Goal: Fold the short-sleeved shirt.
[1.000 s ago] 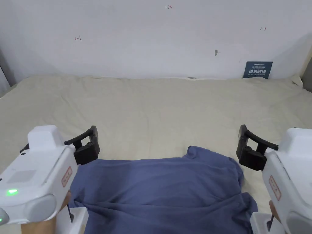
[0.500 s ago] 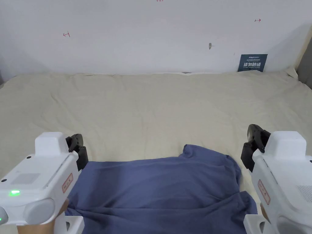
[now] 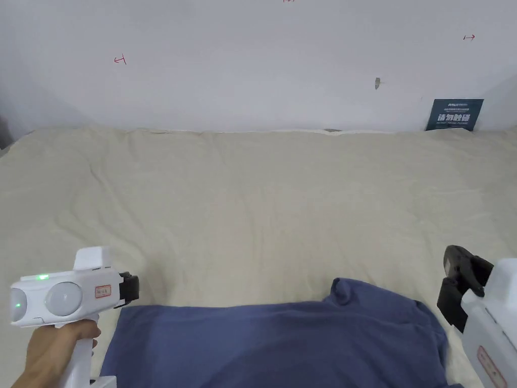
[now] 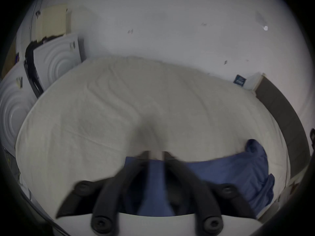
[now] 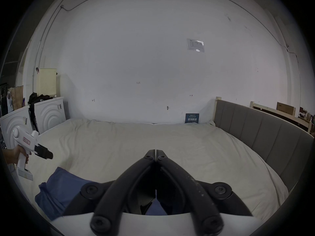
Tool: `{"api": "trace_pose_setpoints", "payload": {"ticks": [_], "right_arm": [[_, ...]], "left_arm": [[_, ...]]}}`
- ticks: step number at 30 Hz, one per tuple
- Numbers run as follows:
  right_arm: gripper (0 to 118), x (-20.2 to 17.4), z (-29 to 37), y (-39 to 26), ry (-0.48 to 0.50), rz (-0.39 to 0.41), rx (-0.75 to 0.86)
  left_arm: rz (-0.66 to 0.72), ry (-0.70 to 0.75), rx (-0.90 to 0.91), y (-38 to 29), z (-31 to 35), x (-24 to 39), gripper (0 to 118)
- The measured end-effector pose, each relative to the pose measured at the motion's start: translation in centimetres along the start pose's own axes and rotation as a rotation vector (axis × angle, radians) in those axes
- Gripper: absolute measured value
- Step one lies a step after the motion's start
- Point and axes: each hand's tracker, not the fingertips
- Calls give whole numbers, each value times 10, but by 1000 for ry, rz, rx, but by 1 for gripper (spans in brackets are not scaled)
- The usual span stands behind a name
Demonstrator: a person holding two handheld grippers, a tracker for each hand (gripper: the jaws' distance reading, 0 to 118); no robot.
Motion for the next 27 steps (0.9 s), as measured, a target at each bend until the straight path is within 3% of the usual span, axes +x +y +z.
{"api": "trace_pose_setpoints", "payload": {"ticks": [1,2,3,7,11,12,14,15,16,18,20,22,23,24,25,26,27], "right_arm": [[1,-2,-6,-1,-1,-1,-8],[1,-3,-11,-2,-1,-1,-17],[1,-4,-17,-4,-4,1,-26],[1,-7,-36,-12,-18,7,-62],[1,-8,-51,-22,-26,-4,-102],[1,-8,-54,-24,-29,-6,-113],[1,-6,-60,-29,-31,-17,-138],[1,-4,-64,-31,-29,-28,-157],[1,-1,-68,-34,-30,-41,-180],[2,5,-81,-39,-44,-63,-225],[4,34,-101,-52,-63,-83,-291],[25,57,-124,-64,-73,-104,-359],[45,63,-137,-67,-73,-109,-408],[74,70,-152,-75,-79,-107,-451],[89,75,-166,-82,-76,-103,-500],[100,80,-181,-89,-73,-120,-548],[104,83,-195,-96,-68,-114,-594]], "left_arm": [[6,7,-24,0,-17,-7,75],[7,23,-69,-1,-28,-10,97],[22,43,-107,-3,-41,-13,110],[11,96,-164,-14,-85,-31,107],[-29,106,-200,-28,-108,-31,93],[-35,106,-201,-30,-110,-27,83],[-58,130,-175,-30,-102,-16,81],[-74,122,-165,-30,-99,-13,71],[-91,96,-143,-30,-95,-10,52],[-112,64,-139,-30,-93,-4,3],[-117,61,-143,-31,-90,3,3],[-138,62,-79,-30,-75,9,3],[-133,60,-45,-28,-67,11,3],[-126,37,-32,-25,-58,12,3],[-118,16,-22,-22,-49,12,3],[-115,3,-12,-19,-38,14,3],[-119,-7,0,-17,-29,15,3]]}}
